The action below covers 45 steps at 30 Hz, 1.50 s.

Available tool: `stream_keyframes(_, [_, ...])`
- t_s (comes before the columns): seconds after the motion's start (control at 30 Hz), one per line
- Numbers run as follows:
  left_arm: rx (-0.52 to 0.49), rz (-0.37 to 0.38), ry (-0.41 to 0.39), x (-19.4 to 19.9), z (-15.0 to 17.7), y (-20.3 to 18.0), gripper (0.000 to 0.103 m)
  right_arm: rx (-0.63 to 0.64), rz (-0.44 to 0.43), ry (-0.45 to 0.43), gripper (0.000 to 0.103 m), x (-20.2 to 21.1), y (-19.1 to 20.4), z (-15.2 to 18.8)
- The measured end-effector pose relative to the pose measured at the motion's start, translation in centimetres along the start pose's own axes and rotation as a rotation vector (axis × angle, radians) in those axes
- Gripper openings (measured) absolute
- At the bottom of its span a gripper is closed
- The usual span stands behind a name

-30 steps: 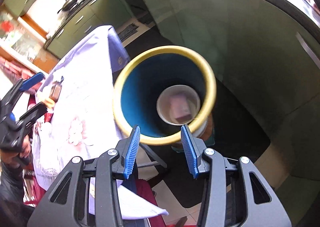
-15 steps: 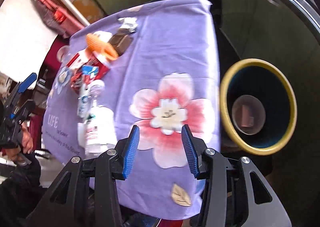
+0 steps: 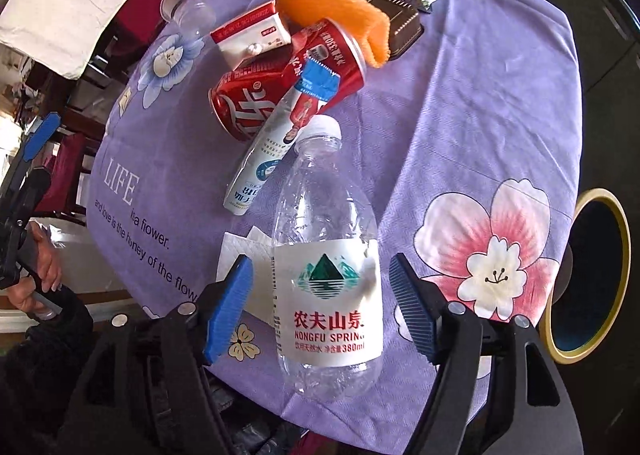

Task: Collect trash
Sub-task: 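Reach the right gripper to the Nongfu Spring water bottle and grasp it, then carry the water bottle with the right gripper over the bin and release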

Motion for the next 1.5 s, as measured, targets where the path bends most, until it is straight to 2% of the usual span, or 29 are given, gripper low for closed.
stream_keyframes(0.2, [0.017, 0.017, 0.02, -0.6, 1.1, -0.1, 0.096, 0.034, 0.082, 0.059, 0.072, -2.8, 0.6, -0.3])
stream_keyframes(0.27, [0.018, 0.021, 0.027, -0.8, 1.3, -0.2, 0.096, 0.038, 0.089, 0.068, 0.072, -3.3, 0.7, -0.3])
stream_keyframes(0.37, [0.015, 0.025, 0.032, -1.0, 1.4, -0.3, 0.096, 0.03, 0.079, 0.085, 0.066, -4.1, 0.8, -0.3])
stream_keyframes(0.47, [0.012, 0.03, 0.035, -1.1, 1.4, -0.6, 0.096, 0.026, 0.076, 0.07, 0.065, -4.1, 0.7, -0.7])
stream_keyframes(0.7, [-0.004, 0.033, 0.037, -1.1, 1.2, -0.9, 0.096, 0.003, 0.037, 0.045, 0.064, -2.0, -0.8, 1.0])
stream_keyframes(0.87, [-0.019, 0.043, 0.047, -1.4, 1.1, -1.6, 0.096, -0.061, 0.013, -0.009, 0.064, 0.8, -3.4, 2.3])
stream_keyframes(1.0, [-0.031, 0.053, 0.055, -1.8, 1.2, -2.3, 0.096, -0.177, 0.035, -0.079, 0.065, 4.0, -8.5, 3.1])
stream_keyframes(1.17, [-0.041, 0.066, 0.06, -2.1, 1.1, -3.1, 0.096, -0.387, 0.111, -0.133, 0.065, 6.2, -18.9, 3.7])
stream_keyframes(1.33, [-0.058, 0.065, 0.079, -2.5, 1.0, -3.8, 0.096, -0.566, 0.14, -0.1, 0.065, 4.8, -28.7, 3.7])
stream_keyframes(1.5, [-0.077, 0.069, 0.094, -2.8, 0.8, -4.6, 0.096, -0.668, 0.155, -0.065, 0.066, 2.4, -34.8, 3.1])
Point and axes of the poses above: each gripper's, at about its wrist camera, not at the fingertips, and x roughly against the way its jaws point, y to its left, z to its underside, the point moved 5 cm from there along -x, roughly the way its jaws point, and after that the axes turned 5 degrees about -x, right-handed, at the moved point
